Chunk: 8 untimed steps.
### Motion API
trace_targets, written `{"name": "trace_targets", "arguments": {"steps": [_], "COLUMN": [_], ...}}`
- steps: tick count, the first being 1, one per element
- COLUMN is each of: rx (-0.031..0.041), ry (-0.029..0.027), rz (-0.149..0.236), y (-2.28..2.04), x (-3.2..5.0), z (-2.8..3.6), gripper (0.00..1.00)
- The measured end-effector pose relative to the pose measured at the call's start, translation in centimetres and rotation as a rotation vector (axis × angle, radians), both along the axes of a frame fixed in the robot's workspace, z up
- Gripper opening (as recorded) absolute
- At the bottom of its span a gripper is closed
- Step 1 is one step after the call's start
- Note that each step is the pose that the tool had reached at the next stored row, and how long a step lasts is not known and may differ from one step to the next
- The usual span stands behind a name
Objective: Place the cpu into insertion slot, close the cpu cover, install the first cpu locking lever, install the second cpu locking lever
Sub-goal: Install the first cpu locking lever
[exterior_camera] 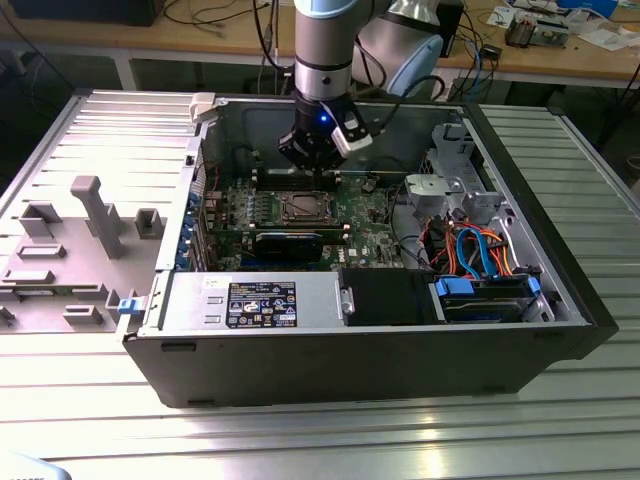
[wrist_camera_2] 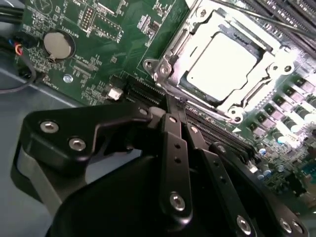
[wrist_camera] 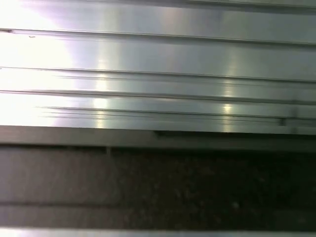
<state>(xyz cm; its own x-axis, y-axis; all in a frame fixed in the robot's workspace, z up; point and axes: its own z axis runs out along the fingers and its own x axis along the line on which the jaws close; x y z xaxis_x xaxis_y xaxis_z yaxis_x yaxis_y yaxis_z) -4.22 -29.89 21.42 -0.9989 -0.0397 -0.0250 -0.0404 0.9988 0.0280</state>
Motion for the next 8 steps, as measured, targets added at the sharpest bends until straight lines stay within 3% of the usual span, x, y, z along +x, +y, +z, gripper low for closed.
{"name": "trace_targets", "arguments": {"steps": [3,8], "rx": [-0.0002,-0.0004], "ry": [0.0001,0.0], "rz": [0.0,0.0], "y": [-1.03,-3.29], "x": [0.0,0.0], "z": [0.0,0.0], "gripper": [0.11,0.11]}}
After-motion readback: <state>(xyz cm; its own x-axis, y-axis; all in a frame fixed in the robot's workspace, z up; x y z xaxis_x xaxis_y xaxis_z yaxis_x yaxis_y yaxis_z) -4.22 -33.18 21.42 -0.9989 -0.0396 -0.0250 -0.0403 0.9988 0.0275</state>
